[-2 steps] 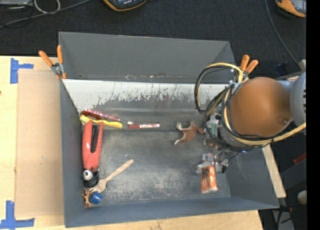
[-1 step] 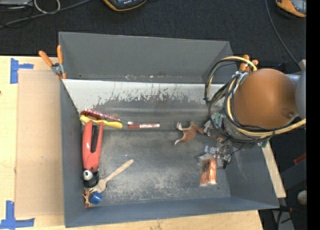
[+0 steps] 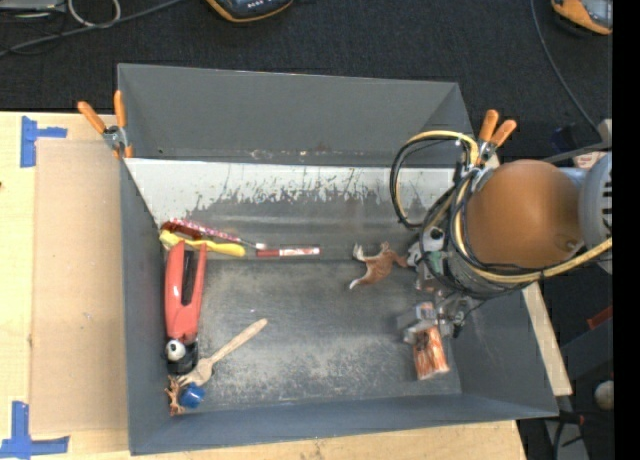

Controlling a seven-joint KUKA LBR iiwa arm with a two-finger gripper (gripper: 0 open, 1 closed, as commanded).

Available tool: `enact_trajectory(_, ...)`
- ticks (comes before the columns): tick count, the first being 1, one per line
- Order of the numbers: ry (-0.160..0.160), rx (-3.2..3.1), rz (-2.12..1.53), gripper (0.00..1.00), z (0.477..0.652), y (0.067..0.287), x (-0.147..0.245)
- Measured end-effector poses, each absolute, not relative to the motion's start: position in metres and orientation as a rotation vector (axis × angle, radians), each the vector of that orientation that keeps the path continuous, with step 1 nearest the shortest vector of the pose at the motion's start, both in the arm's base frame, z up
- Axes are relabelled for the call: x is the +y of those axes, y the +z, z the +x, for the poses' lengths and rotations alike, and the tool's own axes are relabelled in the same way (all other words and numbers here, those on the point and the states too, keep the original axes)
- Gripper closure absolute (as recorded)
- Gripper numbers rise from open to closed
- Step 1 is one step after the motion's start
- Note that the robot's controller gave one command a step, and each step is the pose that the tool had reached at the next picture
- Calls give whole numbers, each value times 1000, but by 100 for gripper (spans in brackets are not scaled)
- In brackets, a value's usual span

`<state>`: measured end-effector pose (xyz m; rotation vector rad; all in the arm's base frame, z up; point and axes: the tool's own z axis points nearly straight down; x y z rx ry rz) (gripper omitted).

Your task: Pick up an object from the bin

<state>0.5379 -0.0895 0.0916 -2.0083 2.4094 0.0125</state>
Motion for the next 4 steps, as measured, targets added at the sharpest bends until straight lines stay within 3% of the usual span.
enact_trajectory(1,28,2445,-1973,100,536,122,-80)
enact_trajectory(2,28,2387,-2044,100,544,147,-101)
enact_trajectory(3,23,2212,-2224,100,549,108,-112)
enact_trajectory(4,46,2173,-2271,100,543,107,-112)
